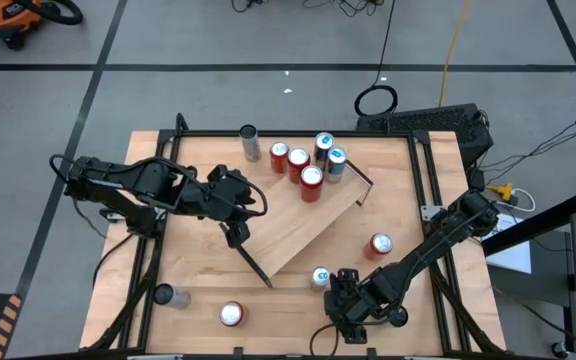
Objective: Place canned beverage on shelf
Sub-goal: Put the red soda can on the shelf
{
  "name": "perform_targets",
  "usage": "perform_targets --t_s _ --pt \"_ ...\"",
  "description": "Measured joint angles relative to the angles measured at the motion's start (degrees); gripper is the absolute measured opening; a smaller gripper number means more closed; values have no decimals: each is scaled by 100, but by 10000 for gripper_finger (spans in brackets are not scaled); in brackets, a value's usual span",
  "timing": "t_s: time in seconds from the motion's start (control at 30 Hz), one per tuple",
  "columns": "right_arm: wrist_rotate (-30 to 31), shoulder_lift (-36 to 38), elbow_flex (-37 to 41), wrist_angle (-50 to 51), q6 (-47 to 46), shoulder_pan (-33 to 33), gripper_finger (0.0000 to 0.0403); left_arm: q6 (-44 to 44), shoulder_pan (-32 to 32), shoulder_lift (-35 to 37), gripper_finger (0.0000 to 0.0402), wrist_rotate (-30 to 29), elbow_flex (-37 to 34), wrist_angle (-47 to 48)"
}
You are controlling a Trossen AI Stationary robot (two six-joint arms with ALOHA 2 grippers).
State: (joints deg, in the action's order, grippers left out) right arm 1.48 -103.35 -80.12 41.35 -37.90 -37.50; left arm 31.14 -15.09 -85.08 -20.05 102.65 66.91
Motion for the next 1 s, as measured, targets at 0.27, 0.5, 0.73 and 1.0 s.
perform_targets --t_s 0.27,0.5,0.73,1.0 --pt "-2 2 -2 -4 22 27 297 0 0 2 136 0 0 -2" --pt "-143 43 -7 8 -131 30 269 2 0 2 136 2 0 -2" --pt "-365 257 4 -5 -214 22 273 324 -4 0 136 9 0 -4" --pt "-328 980 4 -13 -193 108 273 754 -10 -12 136 70 -2 -217"
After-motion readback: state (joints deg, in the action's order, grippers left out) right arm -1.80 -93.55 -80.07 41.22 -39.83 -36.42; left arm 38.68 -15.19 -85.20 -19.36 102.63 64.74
